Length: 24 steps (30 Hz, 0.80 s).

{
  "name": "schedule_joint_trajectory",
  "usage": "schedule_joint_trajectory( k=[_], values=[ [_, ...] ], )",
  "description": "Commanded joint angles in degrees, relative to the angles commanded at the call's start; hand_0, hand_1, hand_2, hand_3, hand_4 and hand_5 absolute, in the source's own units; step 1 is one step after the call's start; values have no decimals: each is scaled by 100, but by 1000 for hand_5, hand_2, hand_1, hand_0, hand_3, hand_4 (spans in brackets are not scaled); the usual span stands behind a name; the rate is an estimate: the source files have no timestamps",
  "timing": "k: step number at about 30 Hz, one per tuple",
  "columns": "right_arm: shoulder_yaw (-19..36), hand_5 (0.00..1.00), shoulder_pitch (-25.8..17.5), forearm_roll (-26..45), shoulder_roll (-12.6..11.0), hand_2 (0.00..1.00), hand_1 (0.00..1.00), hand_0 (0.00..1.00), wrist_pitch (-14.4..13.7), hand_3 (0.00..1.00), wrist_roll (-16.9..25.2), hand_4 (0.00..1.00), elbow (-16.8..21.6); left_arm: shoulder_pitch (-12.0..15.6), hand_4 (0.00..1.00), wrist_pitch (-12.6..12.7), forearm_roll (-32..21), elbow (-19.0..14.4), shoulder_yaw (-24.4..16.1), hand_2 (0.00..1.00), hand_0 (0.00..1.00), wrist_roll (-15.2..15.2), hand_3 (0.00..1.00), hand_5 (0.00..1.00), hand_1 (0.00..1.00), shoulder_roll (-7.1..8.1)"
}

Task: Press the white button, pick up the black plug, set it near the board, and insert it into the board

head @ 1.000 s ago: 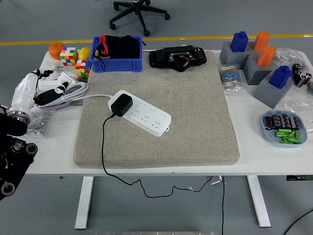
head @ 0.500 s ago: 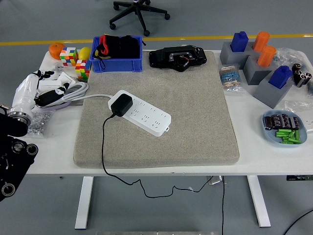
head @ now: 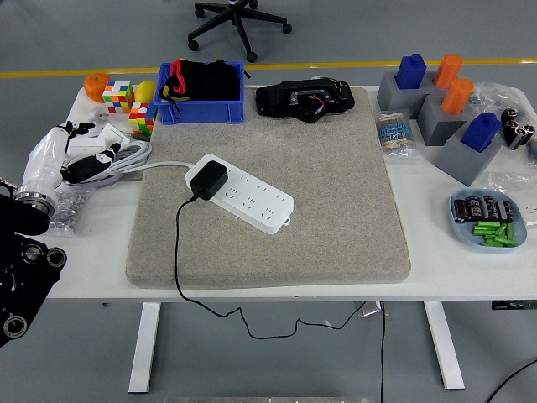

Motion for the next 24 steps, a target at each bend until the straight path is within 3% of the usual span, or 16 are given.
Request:
schedule_joint_trajectory(
  k=[24],
  values=[
    [35, 348, 12, -14, 17, 642, 626, 693, -2, 582, 3, 684, 2, -9, 788, -9, 4, -1, -55, 812, 897, 3, 783, 507, 878, -47]
  ],
)
